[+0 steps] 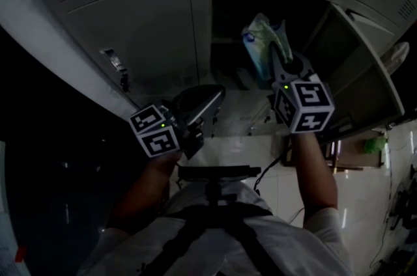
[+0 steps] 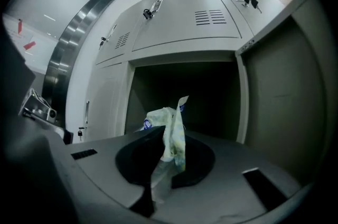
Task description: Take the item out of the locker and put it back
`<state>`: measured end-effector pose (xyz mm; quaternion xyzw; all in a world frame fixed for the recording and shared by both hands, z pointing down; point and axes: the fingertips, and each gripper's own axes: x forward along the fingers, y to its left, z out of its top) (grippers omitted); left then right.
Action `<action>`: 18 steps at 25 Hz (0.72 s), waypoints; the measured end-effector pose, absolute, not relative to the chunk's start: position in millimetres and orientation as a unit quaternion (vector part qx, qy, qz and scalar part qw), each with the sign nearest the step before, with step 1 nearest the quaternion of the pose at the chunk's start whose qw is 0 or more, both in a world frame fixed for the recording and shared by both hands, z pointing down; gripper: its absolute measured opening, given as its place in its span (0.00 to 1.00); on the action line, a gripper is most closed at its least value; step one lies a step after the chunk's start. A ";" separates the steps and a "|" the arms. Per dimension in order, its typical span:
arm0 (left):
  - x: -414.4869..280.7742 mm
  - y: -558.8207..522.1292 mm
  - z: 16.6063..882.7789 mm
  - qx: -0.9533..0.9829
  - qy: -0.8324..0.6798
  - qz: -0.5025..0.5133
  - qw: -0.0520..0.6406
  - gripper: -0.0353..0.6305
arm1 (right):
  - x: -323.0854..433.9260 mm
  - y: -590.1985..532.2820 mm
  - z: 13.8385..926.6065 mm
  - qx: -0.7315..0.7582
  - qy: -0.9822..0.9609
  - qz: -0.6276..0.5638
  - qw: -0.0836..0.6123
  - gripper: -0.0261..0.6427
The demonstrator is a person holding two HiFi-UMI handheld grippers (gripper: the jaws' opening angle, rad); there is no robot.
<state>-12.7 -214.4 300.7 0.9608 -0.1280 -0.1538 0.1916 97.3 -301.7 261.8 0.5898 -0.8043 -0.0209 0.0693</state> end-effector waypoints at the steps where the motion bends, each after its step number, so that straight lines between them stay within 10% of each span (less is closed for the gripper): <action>1: -11.5 -217.6 298.5 0.961 -0.128 -0.154 0.189 0.05 | 96.6 -309.2 259.4 0.592 -0.802 -0.025 0.072 0.04; 18: 2.3 -253.8 282.5 0.965 -0.119 -0.150 0.180 0.05 | 78.1 -459.3 253.9 0.619 -0.760 -0.056 0.188 0.04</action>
